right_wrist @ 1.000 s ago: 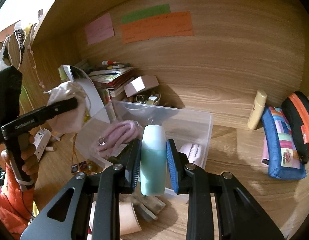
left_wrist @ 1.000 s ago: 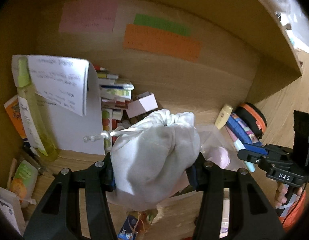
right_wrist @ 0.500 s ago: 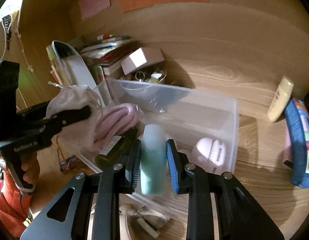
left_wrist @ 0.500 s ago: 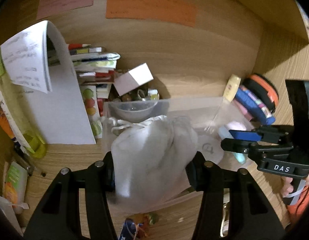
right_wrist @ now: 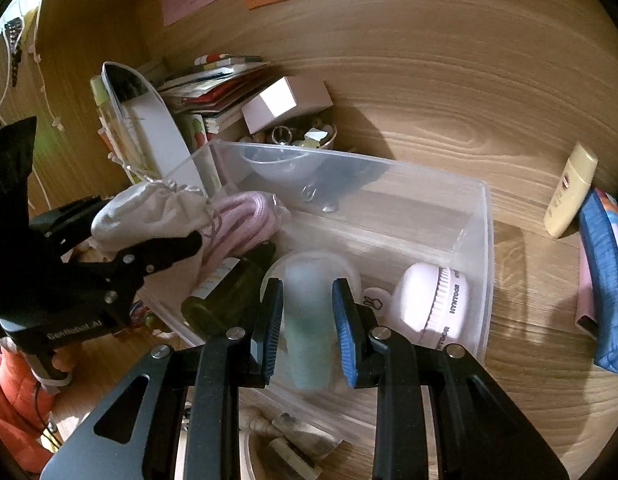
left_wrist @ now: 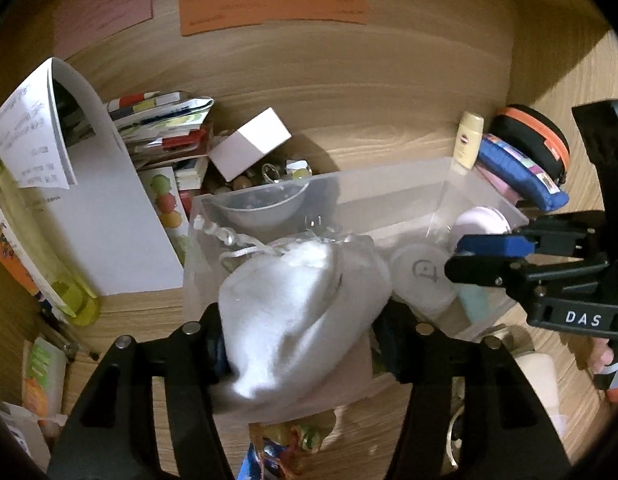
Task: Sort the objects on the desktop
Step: 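Lift and carry the white bag and mint-green tube toward the clear bin, then open both grippers to drop the white bag and mint-green tube in, then move the left gripper to the blue card box while the right gripper approaches the beige jar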
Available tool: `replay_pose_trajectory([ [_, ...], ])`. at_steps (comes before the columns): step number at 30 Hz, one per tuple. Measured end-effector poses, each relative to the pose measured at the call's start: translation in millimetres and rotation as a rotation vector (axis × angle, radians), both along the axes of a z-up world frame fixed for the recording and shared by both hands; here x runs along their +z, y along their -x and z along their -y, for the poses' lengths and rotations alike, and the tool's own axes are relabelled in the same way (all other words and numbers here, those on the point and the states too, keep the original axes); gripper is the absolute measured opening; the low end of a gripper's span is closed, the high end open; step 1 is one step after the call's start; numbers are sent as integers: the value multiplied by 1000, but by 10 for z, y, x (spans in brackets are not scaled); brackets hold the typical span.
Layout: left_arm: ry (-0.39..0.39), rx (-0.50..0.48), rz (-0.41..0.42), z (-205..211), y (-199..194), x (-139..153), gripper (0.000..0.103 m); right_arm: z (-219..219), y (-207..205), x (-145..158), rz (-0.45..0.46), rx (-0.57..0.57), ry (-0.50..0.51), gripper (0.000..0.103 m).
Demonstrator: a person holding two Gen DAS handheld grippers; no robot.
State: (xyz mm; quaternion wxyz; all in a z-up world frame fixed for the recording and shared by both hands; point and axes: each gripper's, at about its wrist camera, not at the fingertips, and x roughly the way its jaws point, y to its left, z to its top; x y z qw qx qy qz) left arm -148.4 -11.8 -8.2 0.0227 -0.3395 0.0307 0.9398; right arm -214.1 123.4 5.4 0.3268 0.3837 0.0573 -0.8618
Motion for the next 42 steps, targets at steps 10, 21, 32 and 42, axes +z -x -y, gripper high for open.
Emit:
replay_pose_trajectory([
  [10, -60, -51, 10, 6, -17, 16, 74, 10, -66, 10, -20, 4, 8, 33],
  [21, -135, -44, -72, 154, -175, 211, 93, 4, -111, 42, -42, -19, 15, 64],
  [32, -201, 97, -89, 542, -308, 328, 96, -154, -103, 134, 12, -32, 81, 70],
  [42, -109, 190, -42, 672, -581, 155, 96, -278, -52, 210, -22, -99, 60, 72],
])
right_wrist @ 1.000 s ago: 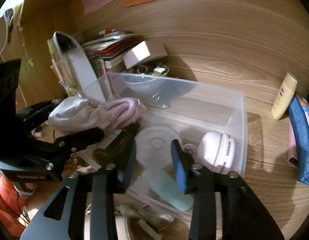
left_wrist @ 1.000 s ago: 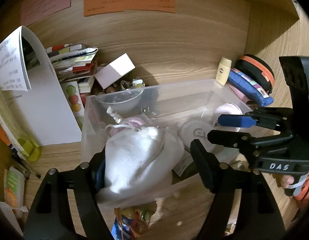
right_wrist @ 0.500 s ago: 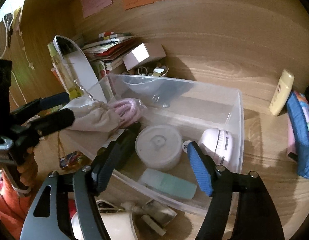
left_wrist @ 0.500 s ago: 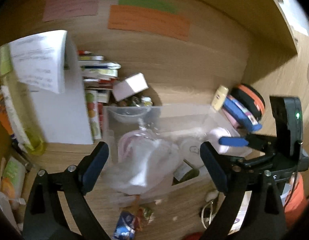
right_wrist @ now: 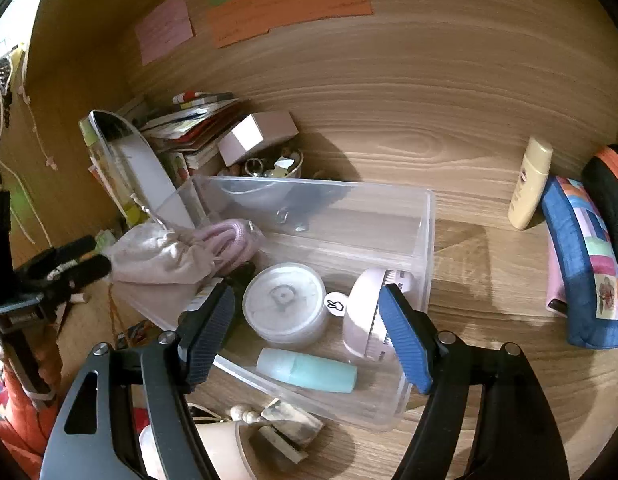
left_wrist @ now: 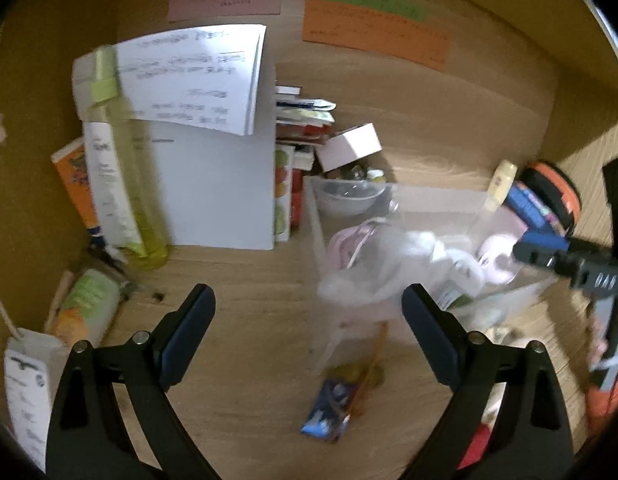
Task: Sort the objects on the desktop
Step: 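Move the left gripper to the blue card box while the right gripper approaches the beige jar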
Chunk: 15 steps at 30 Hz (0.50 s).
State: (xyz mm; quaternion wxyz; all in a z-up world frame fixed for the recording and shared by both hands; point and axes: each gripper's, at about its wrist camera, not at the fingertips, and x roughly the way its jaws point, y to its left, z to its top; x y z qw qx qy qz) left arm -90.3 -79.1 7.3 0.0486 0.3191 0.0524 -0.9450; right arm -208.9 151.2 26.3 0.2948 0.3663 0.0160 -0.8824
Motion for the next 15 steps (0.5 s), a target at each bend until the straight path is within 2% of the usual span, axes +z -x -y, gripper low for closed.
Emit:
replay_pose_trajectory([
  [7, 89, -17, 60, -56, -171, -182, 96, -75, -200, 75, -9, 28, -5, 72],
  [13, 110, -30, 119, -48, -223, -347, 95, -180, -414, -9, 6, 34, -20, 73],
  [15, 118, -22, 128, -17, -250, -374, 94, -202, -512, 2, -20, 31, -28, 73],
])
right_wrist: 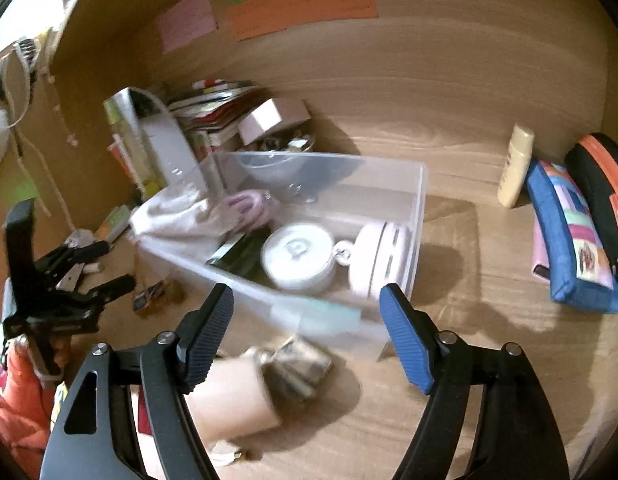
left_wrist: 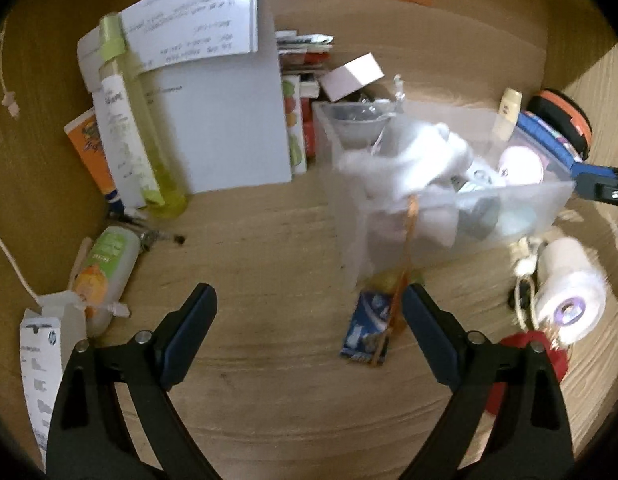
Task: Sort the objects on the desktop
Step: 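Move the left gripper to the blue card box while the right gripper approaches the beige jar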
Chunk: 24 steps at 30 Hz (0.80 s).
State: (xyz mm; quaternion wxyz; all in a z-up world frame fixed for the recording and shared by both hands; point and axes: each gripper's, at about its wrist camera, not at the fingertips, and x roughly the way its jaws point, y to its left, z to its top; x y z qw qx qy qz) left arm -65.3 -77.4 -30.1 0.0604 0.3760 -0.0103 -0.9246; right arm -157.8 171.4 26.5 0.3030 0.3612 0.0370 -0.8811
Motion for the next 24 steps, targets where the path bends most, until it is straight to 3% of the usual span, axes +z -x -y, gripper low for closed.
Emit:
replay_pose_trajectory([
  [2, 3, 14, 5, 56, -26, -8, 92, 0, -88, 5, -10, -7, -24, 79],
  [9, 28, 53, 25, 187, 24, -61, 91, -8, -300, -40, -8, 21, -41, 80],
  [19, 68, -107, 77, -195, 112, -205, 90, -52, -390, -228, 76, 28, -23, 80],
  [24, 61, -119, 92, -218, 98, -230, 89, -40, -422, -246, 84, 35, -18, 80],
])
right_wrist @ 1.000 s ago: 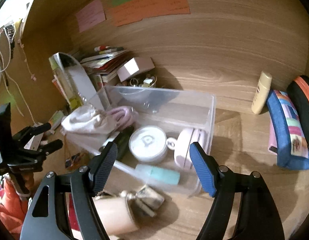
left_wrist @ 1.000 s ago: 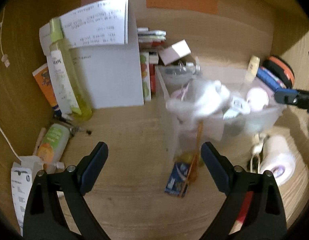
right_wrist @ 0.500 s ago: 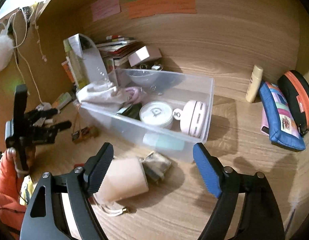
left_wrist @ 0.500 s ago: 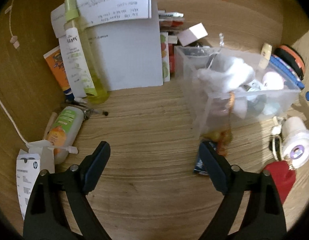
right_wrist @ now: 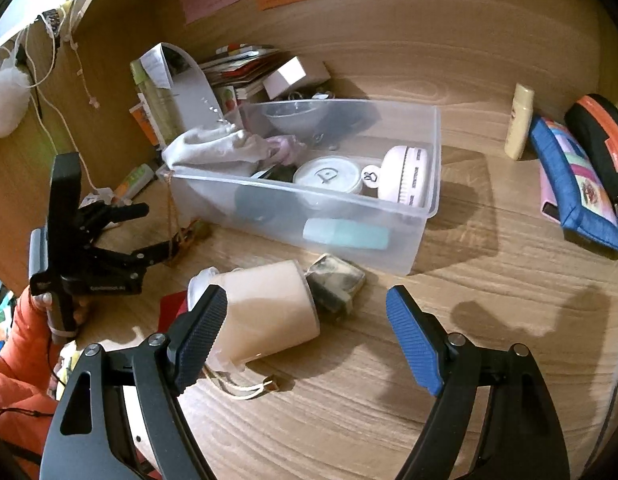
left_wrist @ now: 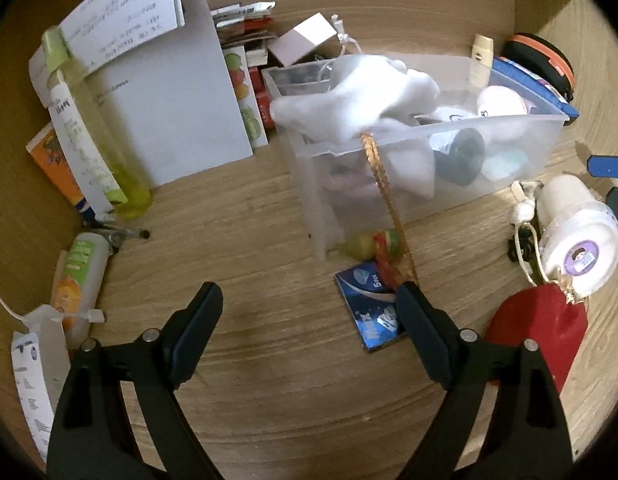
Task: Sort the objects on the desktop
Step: 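Move the left gripper to the blue card box while the right gripper approaches the beige jar, then grasp the blue card box with the left gripper while the right gripper grasps the beige jar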
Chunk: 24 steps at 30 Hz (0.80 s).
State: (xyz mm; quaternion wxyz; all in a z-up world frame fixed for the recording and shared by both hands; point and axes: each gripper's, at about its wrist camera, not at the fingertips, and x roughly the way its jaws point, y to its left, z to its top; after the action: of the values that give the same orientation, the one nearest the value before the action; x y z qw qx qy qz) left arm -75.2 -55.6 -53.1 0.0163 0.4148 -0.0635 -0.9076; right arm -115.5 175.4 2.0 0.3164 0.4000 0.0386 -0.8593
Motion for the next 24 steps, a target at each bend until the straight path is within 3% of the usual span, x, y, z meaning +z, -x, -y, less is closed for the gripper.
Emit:
replay_pose_trajectory([
  [4, -85, -10, 31, 52, -13, -3, 82, -6, -25, -3, 4, 1, 8, 80],
  [9, -108, -39, 40, -46, 16, -15, 81, -36, -69, 32, 15, 19, 44, 80],
  [13, -54, -47, 63, -165, 86, -75, 77, 0, -145, 22, 16, 45, 45, 80],
  [19, -129, -11, 76, 2, 62, -65, 63, 172, -205, -96, 18, 84, 1, 80],
  [24, -155, 18, 74, 153, -86, -61, 61, 283, -171, -192, 25, 95, -26, 80],
])
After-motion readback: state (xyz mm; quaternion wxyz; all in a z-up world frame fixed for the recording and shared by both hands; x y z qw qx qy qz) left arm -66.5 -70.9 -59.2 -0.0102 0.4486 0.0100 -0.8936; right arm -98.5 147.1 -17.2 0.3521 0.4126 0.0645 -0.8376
